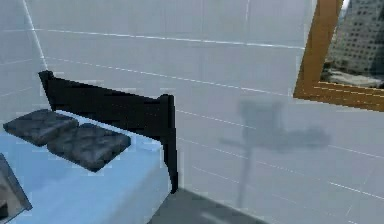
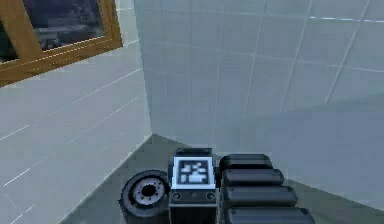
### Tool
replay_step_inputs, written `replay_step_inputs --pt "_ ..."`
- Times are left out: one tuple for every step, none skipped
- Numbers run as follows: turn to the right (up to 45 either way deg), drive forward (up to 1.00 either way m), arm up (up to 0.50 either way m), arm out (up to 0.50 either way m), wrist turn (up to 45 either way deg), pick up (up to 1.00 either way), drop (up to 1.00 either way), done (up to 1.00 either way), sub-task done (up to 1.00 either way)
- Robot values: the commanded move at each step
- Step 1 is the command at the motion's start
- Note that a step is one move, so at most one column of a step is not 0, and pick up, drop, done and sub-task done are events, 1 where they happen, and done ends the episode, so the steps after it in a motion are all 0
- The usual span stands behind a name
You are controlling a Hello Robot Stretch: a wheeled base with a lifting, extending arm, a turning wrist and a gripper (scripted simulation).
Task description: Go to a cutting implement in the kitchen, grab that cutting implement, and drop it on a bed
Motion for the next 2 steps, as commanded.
replay_step_inputs --pt "33.0 0.00 0.00 0.00 0.0 0.00 0.00 0.00 0.00" --pt "0.0 0.05 0.00 0.00 0.0 0.00 0.00 0.00 0.00"
